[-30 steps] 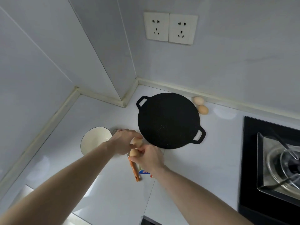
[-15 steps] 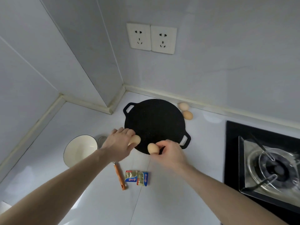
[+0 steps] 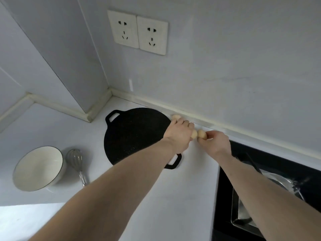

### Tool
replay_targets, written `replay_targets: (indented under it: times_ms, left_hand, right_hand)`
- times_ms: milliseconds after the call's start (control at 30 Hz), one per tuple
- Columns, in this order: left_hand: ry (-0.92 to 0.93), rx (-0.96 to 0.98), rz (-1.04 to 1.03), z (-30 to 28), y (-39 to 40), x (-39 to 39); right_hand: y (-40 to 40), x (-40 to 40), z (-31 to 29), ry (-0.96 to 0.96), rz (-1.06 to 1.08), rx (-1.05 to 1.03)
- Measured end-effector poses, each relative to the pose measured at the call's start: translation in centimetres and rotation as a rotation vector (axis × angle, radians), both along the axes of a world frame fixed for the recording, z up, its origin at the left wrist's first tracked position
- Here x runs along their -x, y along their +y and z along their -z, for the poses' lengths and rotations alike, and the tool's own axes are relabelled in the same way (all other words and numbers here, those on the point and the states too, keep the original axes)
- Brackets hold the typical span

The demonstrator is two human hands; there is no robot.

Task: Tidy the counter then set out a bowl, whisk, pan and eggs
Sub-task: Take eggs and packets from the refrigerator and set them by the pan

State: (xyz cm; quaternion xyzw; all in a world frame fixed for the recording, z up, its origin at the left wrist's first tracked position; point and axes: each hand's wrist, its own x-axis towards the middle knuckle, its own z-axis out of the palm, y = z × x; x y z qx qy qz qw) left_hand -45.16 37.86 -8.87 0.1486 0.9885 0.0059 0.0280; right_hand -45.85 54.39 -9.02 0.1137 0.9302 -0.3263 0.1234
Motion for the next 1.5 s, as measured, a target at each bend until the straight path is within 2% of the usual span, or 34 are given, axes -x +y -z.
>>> replay_targets:
  times_ms: [133, 367, 767, 933, 1033, 1133, 1367, 1433, 1500]
  left_hand:
    - [0.036, 0.104, 0.002, 0.8, 1.3, 2.7]
    - [-0.029, 0.222, -0.055, 1.1, 2.0, 5.2]
    - [-0.046, 0.213, -0.043, 0.2, 0.7, 6.1]
    - [0.005, 0.011, -0.018, -1.1, -0.8, 5.0]
    - [0.023, -0.232, -0.103, -2.7, -2.7, 2.3]
    - [0.089, -0.463, -0.263, -3.9, -5.7, -2.5]
    - [-0.009, -0.508, -0.501, -3.8, -13.2, -18.2]
    - [-0.090, -0.514, -0.577, -3.1, -15.0, -22.6]
    - [-0.149, -0.513, -0.629, -2.3, -16.4, -25.8]
  right_hand:
    - [0.9, 1.0, 1.1, 0.015, 0.018, -0.023]
    - [0.5, 2.3, 2.2, 0.030, 0.050, 0.041]
    - [-0.3, 2.9, 2.5, 0.052, 0.031, 0.118]
    - [-0.4, 2.8, 2.0, 0.045, 0.038, 0.119]
    - [-0.2, 1.6, 1.0, 0.058, 0.065, 0.111]
    - [-0.4, -1.2, -0.5, 0.102, 0.087, 0.191]
    - [-1.6, -11.1, -1.7, 0.162, 0.033, 0.271]
    - [-4.3, -15.2, -1.7, 0.110, -0.063, 0.335]
    - [-7.3, -19.1, -1.1, 0.025, -0.256, 0.321]
